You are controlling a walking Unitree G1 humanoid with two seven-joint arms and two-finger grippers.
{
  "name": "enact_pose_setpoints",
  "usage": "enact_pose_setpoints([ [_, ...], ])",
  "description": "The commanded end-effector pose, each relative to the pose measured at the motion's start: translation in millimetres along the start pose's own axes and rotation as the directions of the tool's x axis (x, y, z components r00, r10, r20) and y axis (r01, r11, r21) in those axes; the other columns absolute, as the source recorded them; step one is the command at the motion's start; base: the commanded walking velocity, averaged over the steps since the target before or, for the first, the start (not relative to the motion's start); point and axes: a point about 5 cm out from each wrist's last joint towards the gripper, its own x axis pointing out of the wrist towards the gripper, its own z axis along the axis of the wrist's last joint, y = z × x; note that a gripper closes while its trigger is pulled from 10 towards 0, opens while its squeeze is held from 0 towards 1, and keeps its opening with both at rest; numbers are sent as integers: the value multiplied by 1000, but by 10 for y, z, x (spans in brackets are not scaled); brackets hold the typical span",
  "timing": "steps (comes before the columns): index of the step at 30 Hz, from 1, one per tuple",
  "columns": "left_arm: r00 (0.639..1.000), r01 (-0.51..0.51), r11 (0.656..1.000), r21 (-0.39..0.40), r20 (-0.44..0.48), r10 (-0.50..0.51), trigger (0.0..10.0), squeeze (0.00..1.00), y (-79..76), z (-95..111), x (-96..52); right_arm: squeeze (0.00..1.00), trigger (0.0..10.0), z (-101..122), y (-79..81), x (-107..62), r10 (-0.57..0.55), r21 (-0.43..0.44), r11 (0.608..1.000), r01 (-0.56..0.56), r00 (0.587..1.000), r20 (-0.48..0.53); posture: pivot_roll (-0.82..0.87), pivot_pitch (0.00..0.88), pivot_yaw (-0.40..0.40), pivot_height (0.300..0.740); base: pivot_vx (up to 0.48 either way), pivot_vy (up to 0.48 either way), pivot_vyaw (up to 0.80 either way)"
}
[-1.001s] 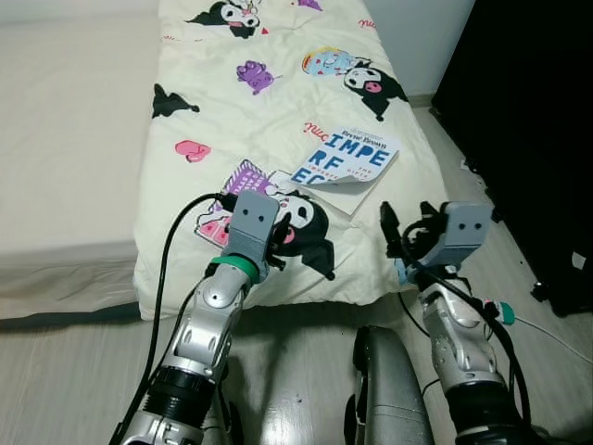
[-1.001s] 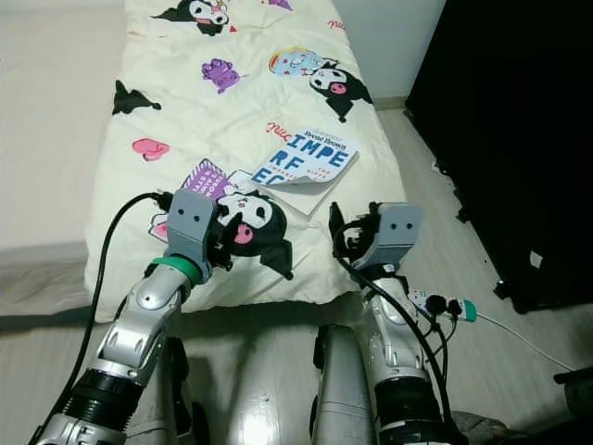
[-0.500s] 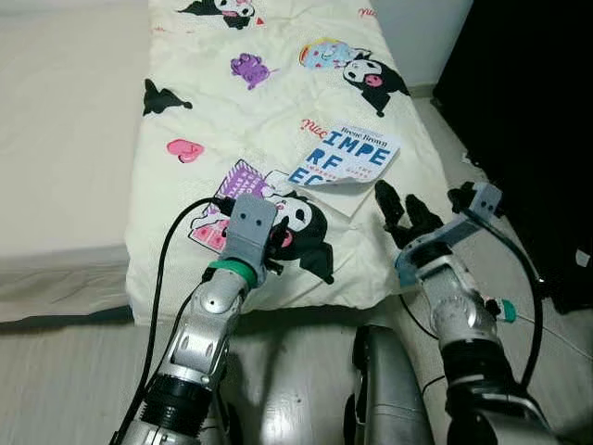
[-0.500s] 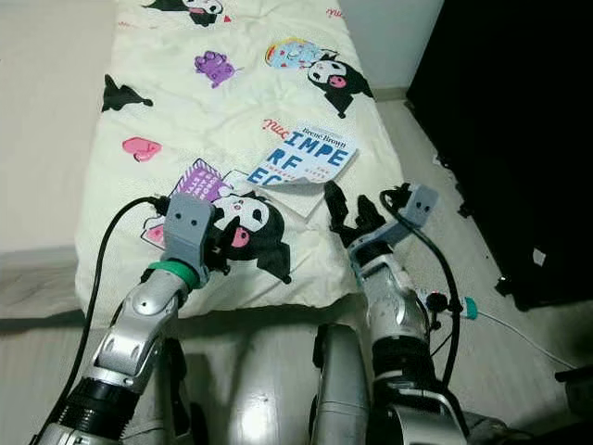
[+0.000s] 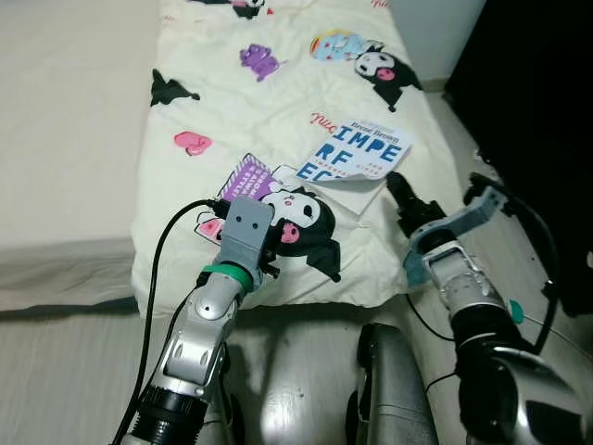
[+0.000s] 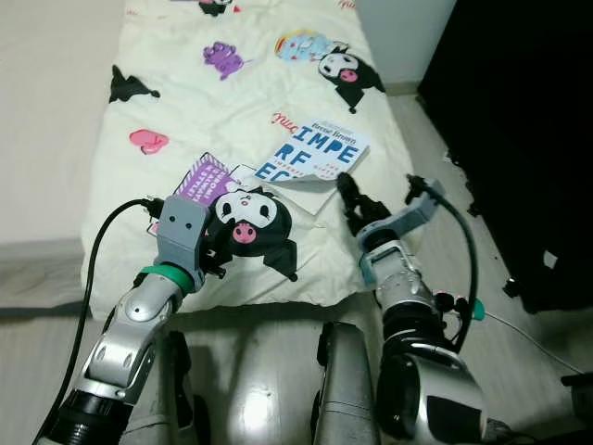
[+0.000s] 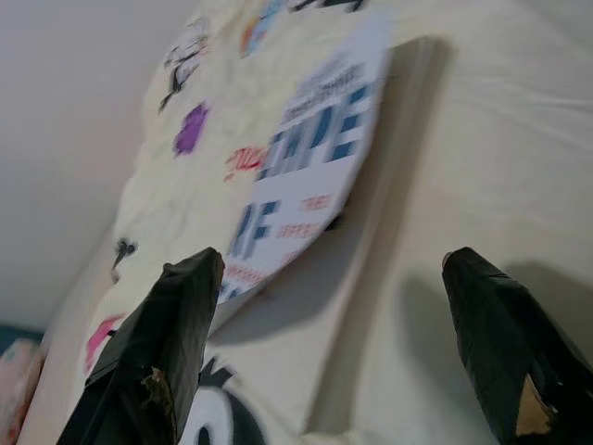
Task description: Clean up the room
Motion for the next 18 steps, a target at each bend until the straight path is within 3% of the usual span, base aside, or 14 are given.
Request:
enact_pose_setpoints([
  [1,999,12,1000,7,-33,-11,10000,0,-12,-56,-42,0,10000,-60,-61,-38,-16,41,999,17,1000,-13,106,215,73,555,0,0,0],
  [10,999,7,1000,9,-54,-6,10000,0,16,-38,-217,0,10000,-70,-15,-21,86,75,994,-82,995,-43,151,287,84,555,0,0,0],
  [18,998,-3,1000,22,-58,4,10000,0,71,54,-340,0,10000,42,106,61,158,76,984,-159,987,13,188,323,99,555,0,0,0],
])
